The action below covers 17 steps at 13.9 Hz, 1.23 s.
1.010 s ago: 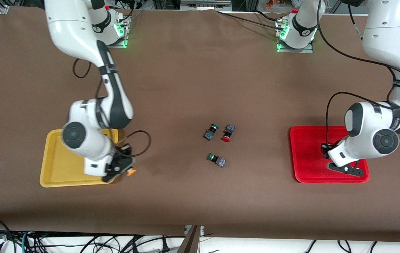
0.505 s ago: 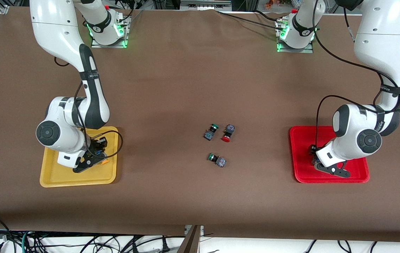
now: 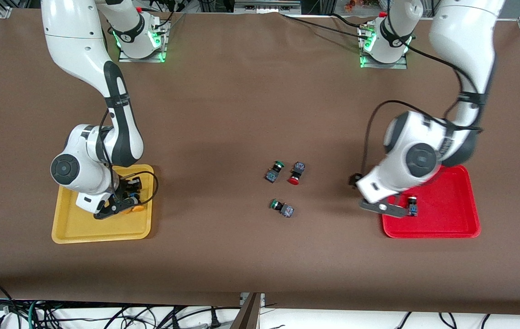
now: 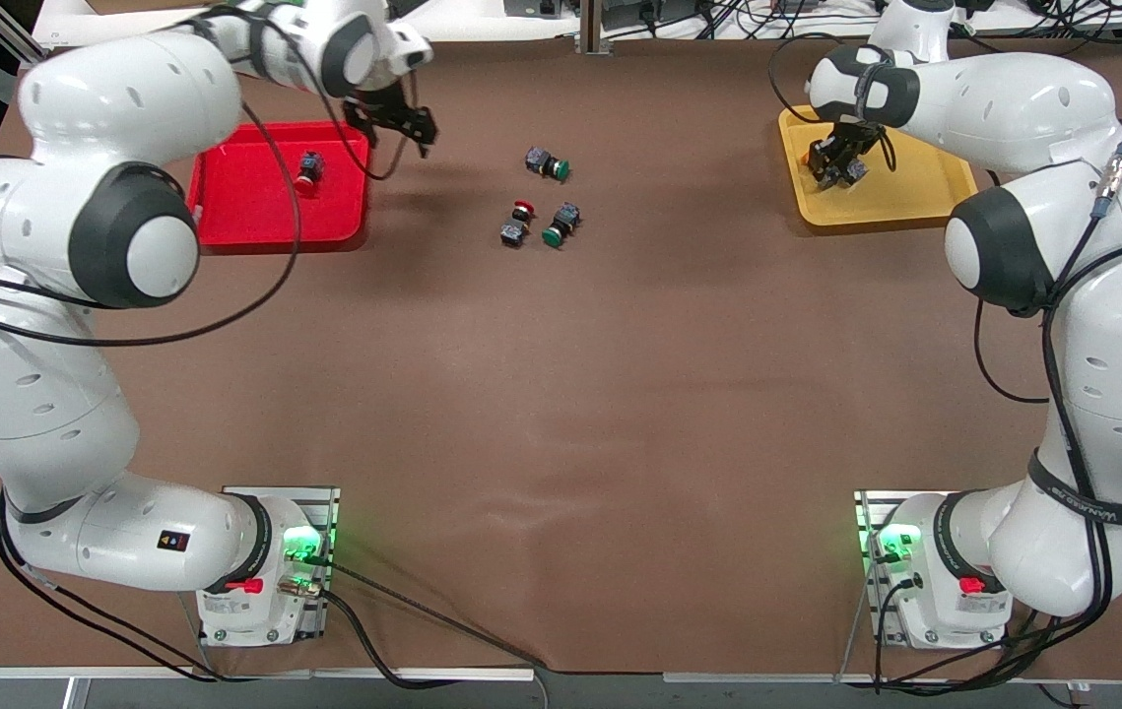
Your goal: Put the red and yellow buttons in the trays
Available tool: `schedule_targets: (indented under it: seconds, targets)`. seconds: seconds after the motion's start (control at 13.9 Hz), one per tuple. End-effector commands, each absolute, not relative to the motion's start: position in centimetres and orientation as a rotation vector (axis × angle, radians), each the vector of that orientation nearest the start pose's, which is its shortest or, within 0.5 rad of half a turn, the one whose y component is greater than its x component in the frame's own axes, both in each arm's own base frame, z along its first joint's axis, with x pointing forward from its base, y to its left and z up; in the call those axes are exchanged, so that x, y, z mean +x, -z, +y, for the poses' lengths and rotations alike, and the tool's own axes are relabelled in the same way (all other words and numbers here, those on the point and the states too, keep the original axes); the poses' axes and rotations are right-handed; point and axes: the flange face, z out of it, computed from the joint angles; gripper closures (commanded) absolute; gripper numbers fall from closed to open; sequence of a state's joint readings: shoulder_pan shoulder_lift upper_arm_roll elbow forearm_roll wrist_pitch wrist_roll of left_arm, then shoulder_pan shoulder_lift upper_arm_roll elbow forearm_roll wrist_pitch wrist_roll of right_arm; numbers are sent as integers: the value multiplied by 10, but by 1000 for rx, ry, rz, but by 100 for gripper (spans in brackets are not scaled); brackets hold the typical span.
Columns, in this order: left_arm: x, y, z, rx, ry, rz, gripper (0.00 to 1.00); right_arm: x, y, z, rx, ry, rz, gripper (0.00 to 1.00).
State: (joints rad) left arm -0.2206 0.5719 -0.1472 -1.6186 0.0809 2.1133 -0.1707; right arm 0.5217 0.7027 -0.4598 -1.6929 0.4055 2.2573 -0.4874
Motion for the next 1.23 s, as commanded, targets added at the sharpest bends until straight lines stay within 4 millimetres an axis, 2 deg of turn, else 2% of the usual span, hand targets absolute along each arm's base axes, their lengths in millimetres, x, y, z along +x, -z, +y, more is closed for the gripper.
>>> schedule_targets:
  seconds: [0.0,0.22,0.36,0.43,0.58,0.72,0.79,0.94,1.08,1.15]
  targets:
    - [608,-284,-296,-3109,-124,369,0,664,-254,95,-3040,-16,-403,0]
    - [564,-255,-349,-3089,-139,377,0,665,-297,121,-3023,-40,-253,0]
    - [553,-249,-363,-3081,-124,434,0,665,-324,140,-3016,-42,-214,0]
    - [539,-244,-382,-3058,-97,513,0,661,-342,149,-3025,-30,-192,0]
    - [532,-224,-389,-3032,-21,598,0,649,-393,162,-3055,-4,-114,0]
    - [528,-198,-385,-2991,33,679,0,628,-441,172,-3089,-15,-89,0]
    - [527,-190,-386,-2989,73,710,0,620,-462,169,-3100,-20,-93,0]
    - [527,-185,-388,-2995,96,723,0,606,-495,160,-3108,-22,-115,0]
    - [528,-184,-387,-2976,106,749,1,591,-520,147,-3119,-44,-128,0]
    - [529,-181,-386,-2959,112,766,12,585,-530,140,-3133,-55,-139,0]
